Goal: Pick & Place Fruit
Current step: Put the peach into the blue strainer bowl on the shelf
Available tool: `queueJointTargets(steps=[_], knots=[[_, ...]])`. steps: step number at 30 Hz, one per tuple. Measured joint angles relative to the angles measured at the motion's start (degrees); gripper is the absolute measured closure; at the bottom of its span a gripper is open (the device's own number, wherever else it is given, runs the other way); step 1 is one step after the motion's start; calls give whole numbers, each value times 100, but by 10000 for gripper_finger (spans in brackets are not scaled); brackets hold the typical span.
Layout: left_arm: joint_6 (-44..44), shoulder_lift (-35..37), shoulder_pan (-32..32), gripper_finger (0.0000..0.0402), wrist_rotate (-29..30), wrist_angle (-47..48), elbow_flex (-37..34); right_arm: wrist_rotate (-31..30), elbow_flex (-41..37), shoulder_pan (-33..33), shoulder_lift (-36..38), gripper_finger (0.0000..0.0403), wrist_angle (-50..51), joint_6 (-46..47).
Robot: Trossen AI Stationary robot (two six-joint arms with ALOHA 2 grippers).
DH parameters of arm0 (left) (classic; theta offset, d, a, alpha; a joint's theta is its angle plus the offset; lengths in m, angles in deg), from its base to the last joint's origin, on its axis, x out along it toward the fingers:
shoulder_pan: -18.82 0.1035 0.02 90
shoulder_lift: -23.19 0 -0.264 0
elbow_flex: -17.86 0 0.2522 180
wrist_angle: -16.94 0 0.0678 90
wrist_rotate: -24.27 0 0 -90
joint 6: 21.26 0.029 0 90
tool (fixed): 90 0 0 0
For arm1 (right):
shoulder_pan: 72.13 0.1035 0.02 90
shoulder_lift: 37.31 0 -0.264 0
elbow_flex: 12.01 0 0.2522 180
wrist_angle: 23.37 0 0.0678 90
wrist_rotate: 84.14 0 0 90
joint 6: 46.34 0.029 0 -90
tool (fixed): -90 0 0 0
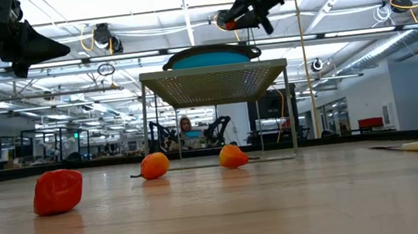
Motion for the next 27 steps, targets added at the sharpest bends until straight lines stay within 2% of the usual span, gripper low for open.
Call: queueJointTargets(steps=[5,13,16,20,27], knots=[[-15,-1,0,385,32,2,0,299,69,89,-342,277,43,-172],[-14,0,2,385,113,7,0,282,78,263,-476,277,251,-212],[-12,0,2,385,150,5,0,123,78,374,-487,277,397,-240],[6,1,2,385,150,5,0,-196,78,482,-523,277,550,-746],[-13,1,2,385,152,7,0,-187,77,558,-634,277,454,-1251]])
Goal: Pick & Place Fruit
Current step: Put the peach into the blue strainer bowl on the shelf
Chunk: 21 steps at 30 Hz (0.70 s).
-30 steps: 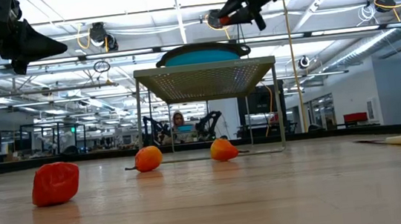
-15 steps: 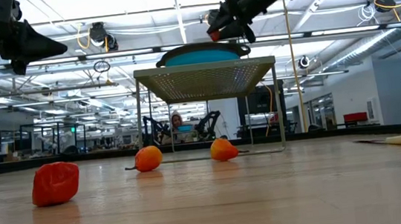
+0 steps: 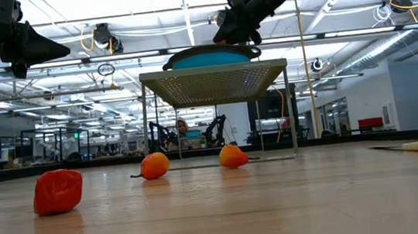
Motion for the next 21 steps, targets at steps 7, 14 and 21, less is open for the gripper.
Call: queueJointTargets(steps=[7,14,21], knots=[[-2,0,0,385,-2,1,0,-20,-29,-17,-18,277,-4,-256],[2,0,0,385,-2,2,0,-477,-29,-17,-24,273,-18,-497],[7,0,0,385,-2,2,0,-741,-29,-4,-28,268,-31,-944]])
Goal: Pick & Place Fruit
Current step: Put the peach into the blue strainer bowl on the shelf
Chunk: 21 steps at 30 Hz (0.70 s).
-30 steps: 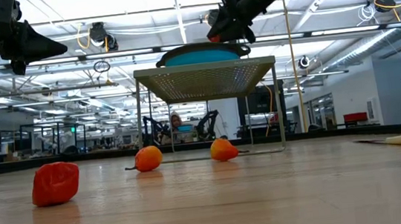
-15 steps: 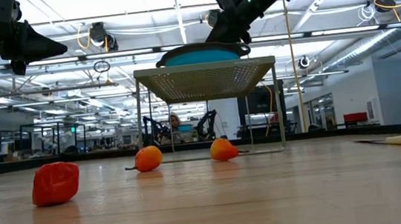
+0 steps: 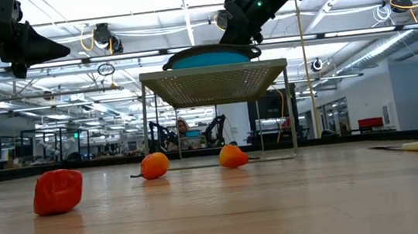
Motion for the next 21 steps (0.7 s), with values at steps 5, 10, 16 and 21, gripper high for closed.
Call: queueJointTargets(steps=[5,10,16,21], knots=[[-7,0,0,385,0,0,0,23,0,0,-2,267,5,-7],[-9,0,0,385,0,0,0,122,-4,13,-204,265,18,-46],[-4,0,0,385,-1,2,0,-4,2,11,-190,261,-127,-264],[13,-1,0,385,0,2,0,6,0,13,-190,252,-242,-247]])
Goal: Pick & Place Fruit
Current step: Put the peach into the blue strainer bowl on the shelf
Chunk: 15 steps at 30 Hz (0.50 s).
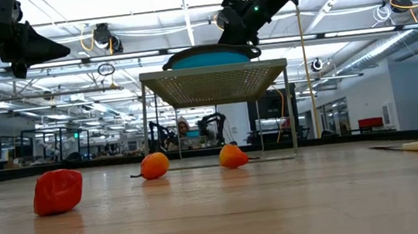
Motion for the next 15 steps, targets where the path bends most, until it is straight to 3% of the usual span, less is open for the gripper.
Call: queueJointTargets(steps=[15], knots=[[20,0,0,385,-2,0,0,-3,0,122,176,183,-191,-16]])
